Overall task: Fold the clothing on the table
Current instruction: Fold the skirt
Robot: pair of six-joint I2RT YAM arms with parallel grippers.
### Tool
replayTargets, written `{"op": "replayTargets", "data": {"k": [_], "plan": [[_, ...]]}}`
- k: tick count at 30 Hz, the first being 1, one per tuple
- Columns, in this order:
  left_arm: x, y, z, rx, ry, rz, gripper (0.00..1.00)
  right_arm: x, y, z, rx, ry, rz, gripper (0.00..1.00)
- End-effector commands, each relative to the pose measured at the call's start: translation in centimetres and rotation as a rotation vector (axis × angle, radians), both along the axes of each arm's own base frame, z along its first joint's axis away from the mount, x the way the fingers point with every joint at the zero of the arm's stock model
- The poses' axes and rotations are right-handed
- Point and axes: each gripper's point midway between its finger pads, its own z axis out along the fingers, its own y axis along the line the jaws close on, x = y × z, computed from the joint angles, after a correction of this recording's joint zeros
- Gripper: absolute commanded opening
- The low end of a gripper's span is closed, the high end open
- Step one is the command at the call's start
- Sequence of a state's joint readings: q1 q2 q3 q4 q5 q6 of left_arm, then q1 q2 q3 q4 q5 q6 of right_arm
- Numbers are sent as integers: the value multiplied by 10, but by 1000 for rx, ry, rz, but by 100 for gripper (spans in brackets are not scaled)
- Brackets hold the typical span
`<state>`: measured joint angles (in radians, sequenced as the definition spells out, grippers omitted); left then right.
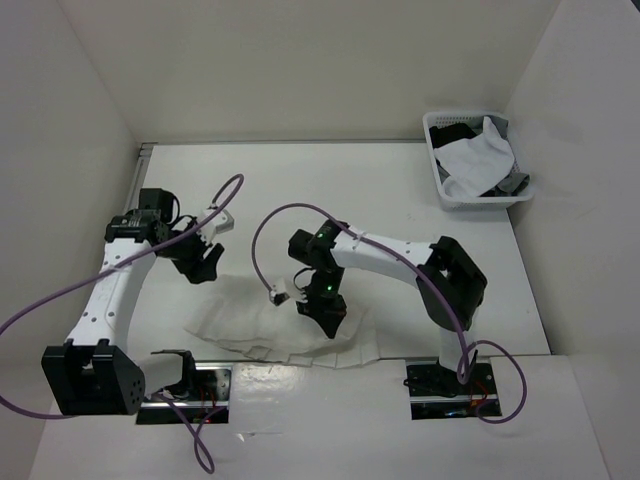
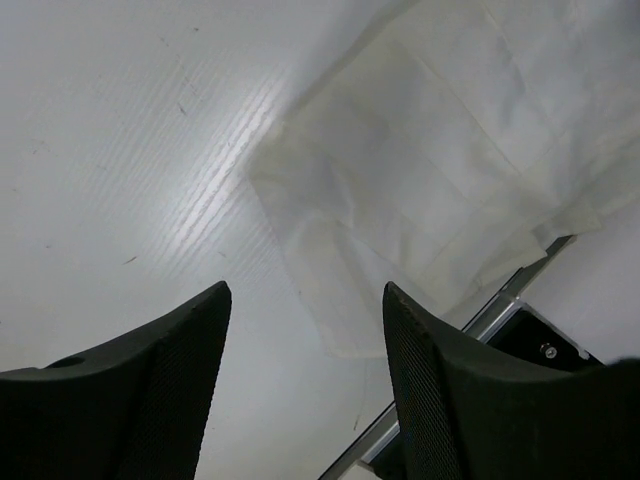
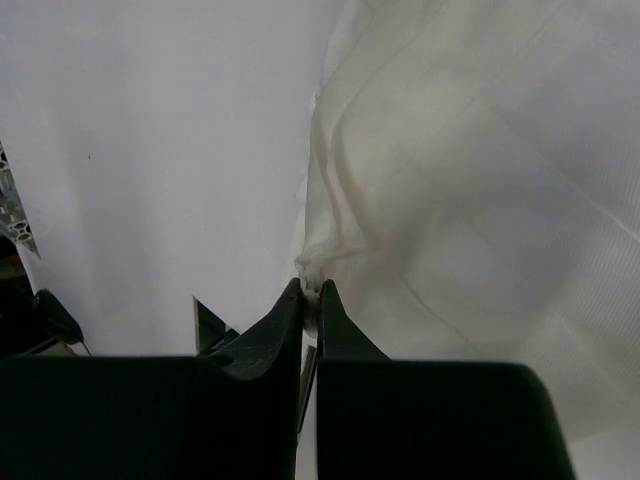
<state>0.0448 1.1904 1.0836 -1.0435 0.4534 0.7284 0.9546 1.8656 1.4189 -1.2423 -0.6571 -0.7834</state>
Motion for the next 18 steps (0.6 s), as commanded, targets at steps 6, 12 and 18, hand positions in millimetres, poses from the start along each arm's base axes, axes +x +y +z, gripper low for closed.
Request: {"op": "replayTargets", "data": {"k": [6,12,18], "plan": [[23,12,19,-5,-109,116,73,-22,-9,-5,-86,26,62,24],[36,27,24,5,-143,229,75,-34,-12,-10,-114,18,110,82],[57,44,45,-24,-220,395,89,-25,3,5,-65,-26,92,97]]}}
